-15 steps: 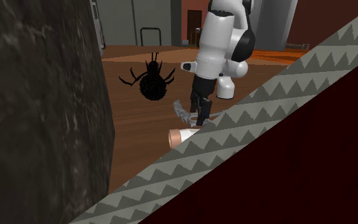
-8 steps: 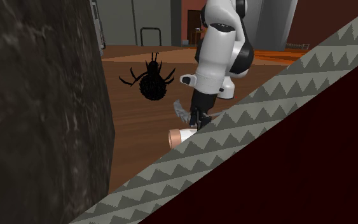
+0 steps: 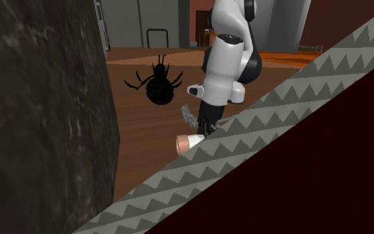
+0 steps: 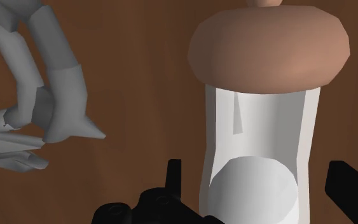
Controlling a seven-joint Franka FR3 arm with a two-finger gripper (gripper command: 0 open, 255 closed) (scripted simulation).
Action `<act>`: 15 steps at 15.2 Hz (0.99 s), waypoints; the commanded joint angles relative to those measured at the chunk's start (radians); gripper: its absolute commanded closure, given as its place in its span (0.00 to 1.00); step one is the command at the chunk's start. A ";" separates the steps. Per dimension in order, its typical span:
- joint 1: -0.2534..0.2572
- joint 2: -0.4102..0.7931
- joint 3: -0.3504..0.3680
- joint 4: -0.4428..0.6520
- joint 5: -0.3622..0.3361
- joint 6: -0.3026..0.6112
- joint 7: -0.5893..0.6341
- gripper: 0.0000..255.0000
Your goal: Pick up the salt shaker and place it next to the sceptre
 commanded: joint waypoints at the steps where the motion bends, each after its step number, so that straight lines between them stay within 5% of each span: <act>1: 0.000 0.000 0.000 0.000 0.000 0.001 0.000 0.00; 3: 0.000 0.000 0.000 0.000 0.000 0.000 0.000 0.00; 4: 0.000 0.000 0.000 0.000 0.000 0.000 0.000 1.00; 15: -0.005 -0.016 0.007 0.007 0.016 -0.018 -0.013 1.00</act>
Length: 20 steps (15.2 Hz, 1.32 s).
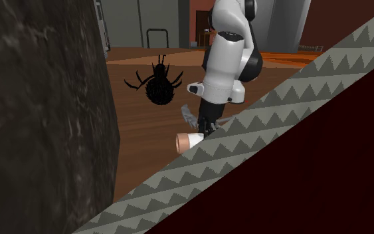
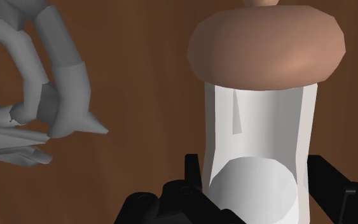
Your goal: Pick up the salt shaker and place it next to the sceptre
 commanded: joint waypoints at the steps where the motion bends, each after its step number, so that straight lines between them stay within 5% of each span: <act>1: -0.005 -0.015 0.006 0.005 0.014 -0.016 -0.012 1.00; 20: -0.034 -0.135 0.047 0.125 0.134 -0.216 -0.117 1.00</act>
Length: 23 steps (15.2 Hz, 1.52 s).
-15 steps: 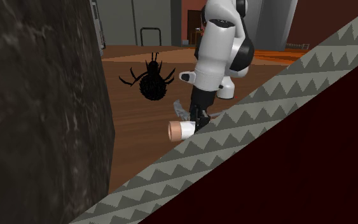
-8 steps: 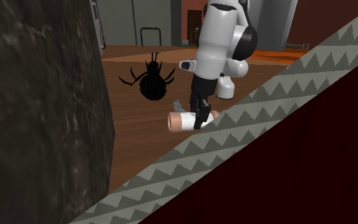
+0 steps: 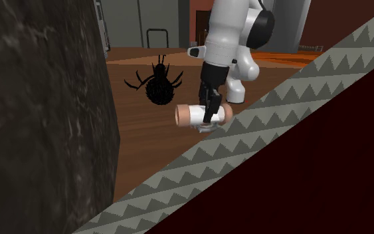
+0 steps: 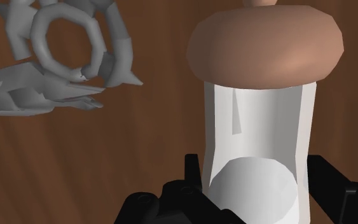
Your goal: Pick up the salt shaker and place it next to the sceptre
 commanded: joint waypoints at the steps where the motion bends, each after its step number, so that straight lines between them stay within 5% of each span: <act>1: 0.000 -0.005 0.002 0.021 0.007 -0.024 -0.009 1.00; 7: 0.006 -0.034 0.015 0.043 0.030 -0.070 -0.009 1.00; 23: 0.190 -0.115 0.174 -0.037 0.087 -0.117 0.317 1.00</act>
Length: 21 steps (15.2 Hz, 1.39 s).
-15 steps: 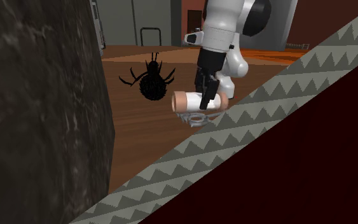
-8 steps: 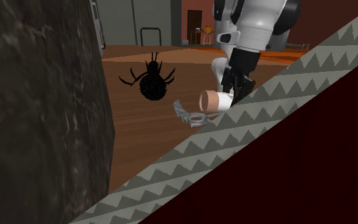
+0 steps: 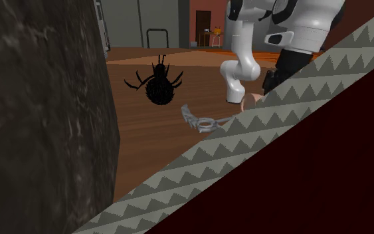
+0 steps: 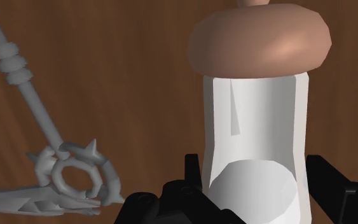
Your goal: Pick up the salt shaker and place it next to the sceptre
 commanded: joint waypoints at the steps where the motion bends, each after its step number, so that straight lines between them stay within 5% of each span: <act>1: 0.032 0.020 0.023 0.018 -0.013 -0.016 0.058 1.00; 11: 0.229 0.160 0.103 0.140 -0.104 -0.108 0.341 1.00; 21: 0.550 0.397 0.091 0.401 -0.248 -0.254 0.603 1.00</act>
